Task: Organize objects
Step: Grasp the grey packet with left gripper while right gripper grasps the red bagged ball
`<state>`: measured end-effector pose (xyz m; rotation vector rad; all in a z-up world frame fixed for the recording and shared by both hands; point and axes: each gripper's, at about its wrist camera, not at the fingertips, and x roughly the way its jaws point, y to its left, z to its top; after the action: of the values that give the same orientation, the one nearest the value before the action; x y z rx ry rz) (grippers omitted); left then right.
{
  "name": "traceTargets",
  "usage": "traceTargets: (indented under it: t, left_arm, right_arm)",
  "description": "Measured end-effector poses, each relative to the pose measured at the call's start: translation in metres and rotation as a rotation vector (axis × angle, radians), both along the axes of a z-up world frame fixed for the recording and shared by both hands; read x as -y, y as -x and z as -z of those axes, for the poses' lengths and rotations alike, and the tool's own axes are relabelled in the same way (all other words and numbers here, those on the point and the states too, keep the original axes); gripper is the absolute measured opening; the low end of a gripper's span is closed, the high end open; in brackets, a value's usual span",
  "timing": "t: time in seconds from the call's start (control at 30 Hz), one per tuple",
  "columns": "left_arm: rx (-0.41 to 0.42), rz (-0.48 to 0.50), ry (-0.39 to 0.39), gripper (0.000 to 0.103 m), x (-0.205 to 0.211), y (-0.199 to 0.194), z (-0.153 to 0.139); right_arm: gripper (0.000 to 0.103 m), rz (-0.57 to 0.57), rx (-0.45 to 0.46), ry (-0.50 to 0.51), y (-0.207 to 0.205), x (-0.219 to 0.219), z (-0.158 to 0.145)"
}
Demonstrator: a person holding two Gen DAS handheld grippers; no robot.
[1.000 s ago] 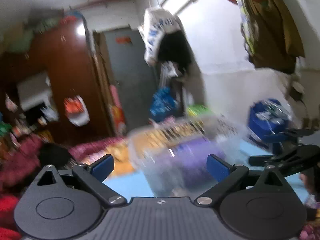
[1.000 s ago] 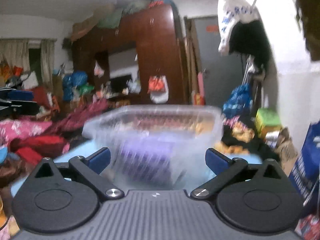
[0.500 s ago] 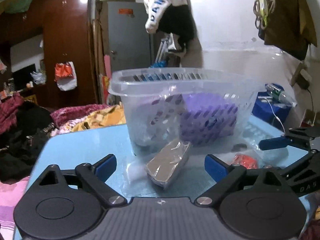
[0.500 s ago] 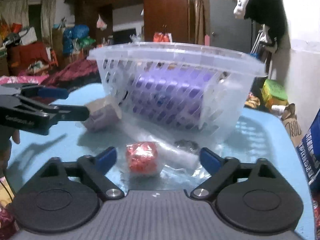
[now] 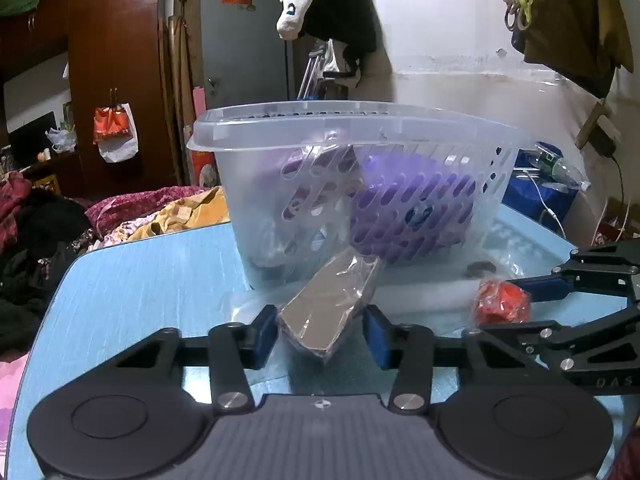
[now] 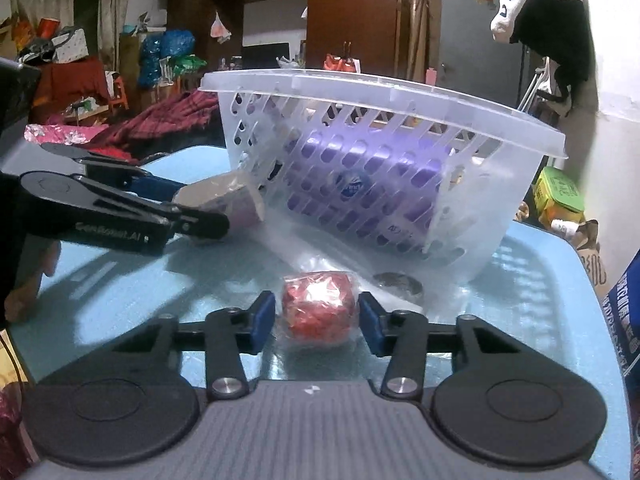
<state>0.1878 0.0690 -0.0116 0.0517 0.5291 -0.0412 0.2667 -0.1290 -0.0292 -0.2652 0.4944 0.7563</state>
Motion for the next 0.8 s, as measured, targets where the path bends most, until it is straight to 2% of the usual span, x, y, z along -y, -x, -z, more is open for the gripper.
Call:
traceTargets:
  t: [0.23,0.33,0.43,0.63,0.8]
  left_arm:
    - [0.069,0.004,0.025,0.047,-0.003,0.020,-0.005]
    - [0.103,0.010,0.057,0.047,-0.005,0.032,-0.008]
    - [0.148,0.016,0.077,0.047,-0.003,0.047,-0.015]
    - [0.288,0.032,0.102,0.047,0.005,0.074,-0.060]
    - [0.352,0.055,0.129,0.047,0.014,0.071,-0.103]
  right_arm:
    - [0.045,0.008,0.034,-0.042,0.006,0.016,-0.002]
    - [0.045,0.014,0.042,-0.100,0.006,0.032,-0.006]
    - [0.043,0.017,0.101,-0.192,0.013,0.055,-0.015]
    - [0.042,0.040,0.277,-0.355,0.029,0.095,-0.053]
    - [0.041,0.051,0.374,-0.372,0.026,0.095,-0.089]
